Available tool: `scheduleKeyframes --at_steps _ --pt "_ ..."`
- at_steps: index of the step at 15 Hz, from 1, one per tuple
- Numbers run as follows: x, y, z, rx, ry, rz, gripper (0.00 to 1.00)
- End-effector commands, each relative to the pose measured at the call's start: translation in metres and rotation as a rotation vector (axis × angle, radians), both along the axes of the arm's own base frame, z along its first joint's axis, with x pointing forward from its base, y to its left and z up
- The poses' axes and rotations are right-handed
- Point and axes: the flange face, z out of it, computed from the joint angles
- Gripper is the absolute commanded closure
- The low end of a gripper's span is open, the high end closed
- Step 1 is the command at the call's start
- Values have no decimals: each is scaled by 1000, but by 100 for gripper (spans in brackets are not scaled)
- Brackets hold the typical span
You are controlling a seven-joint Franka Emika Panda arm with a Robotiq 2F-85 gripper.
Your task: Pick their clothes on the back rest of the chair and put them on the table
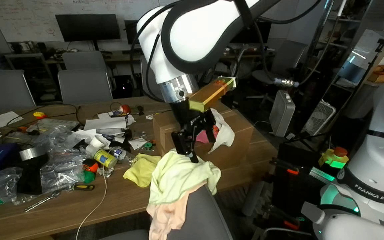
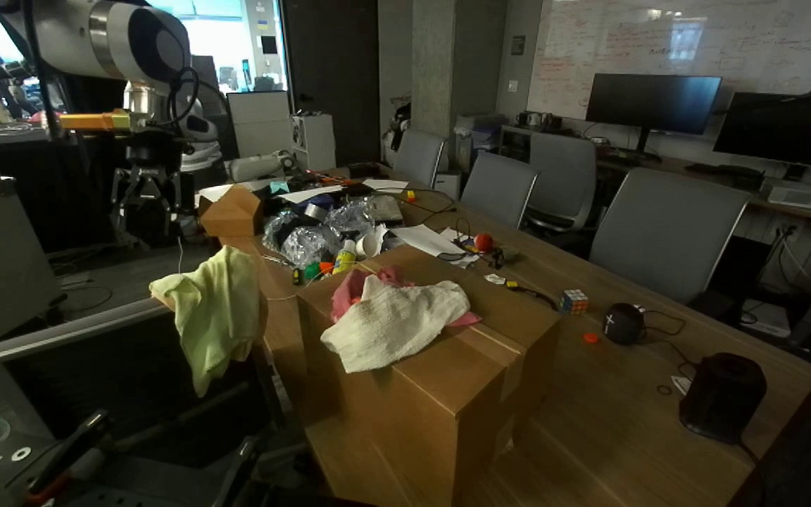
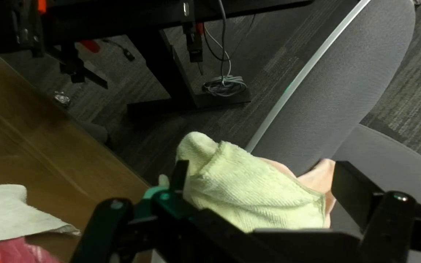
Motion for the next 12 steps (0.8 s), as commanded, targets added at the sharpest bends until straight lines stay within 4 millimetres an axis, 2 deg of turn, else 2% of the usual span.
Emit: scheduleKeyframes --at_steps 1,7,12 --pt "8 17 -27 3 -46 32 0" --pt "16 22 -76 -28 -42 45 0" --pt "19 17 -96 -42 -17 38 0"
